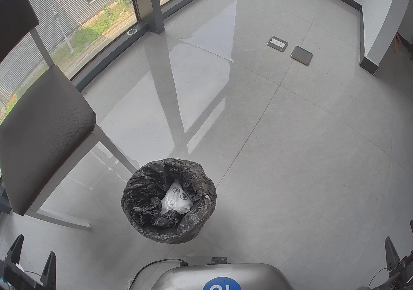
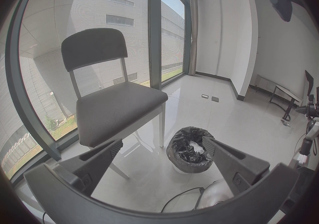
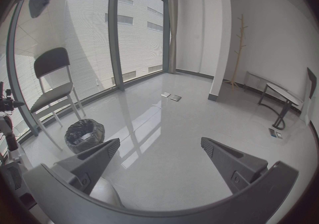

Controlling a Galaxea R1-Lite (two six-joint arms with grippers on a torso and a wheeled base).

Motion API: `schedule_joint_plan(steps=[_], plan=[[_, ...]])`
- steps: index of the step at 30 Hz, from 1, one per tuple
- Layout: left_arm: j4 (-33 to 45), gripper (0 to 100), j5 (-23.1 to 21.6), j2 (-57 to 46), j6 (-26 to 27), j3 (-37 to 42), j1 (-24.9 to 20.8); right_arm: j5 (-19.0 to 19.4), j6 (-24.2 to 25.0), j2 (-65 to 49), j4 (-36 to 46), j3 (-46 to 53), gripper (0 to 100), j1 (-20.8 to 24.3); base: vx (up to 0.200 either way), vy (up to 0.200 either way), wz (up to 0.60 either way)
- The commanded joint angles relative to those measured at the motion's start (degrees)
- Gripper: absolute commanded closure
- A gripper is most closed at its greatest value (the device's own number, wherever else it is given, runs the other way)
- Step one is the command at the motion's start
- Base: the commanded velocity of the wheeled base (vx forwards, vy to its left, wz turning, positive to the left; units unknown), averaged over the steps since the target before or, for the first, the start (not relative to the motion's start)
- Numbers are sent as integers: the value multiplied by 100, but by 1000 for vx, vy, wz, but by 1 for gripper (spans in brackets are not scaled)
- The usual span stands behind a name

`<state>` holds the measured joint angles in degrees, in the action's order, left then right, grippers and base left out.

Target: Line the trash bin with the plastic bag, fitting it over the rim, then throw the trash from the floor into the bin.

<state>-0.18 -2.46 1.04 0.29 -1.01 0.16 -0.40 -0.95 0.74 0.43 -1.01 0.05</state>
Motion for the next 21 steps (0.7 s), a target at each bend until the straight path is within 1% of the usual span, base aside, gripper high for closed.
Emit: schedule_joint_plan(steps=[1, 3, 7, 21], plan=[[1, 0, 0, -95, -3, 101, 2, 67, 86, -74, -34, 92, 0, 13, 0, 0, 0], [-17, 0, 0, -95, 6, 101, 2, 154, 86, -74, -51, 101, 0, 13, 0, 0, 0], [-26, 0, 9, -95, 6, 101, 2, 75, 121, -74, -51, 101, 0, 13, 0, 0, 0], [-17, 0, 0, -95, 6, 101, 2, 75, 104, -74, -51, 101, 0, 13, 0, 0, 0]])
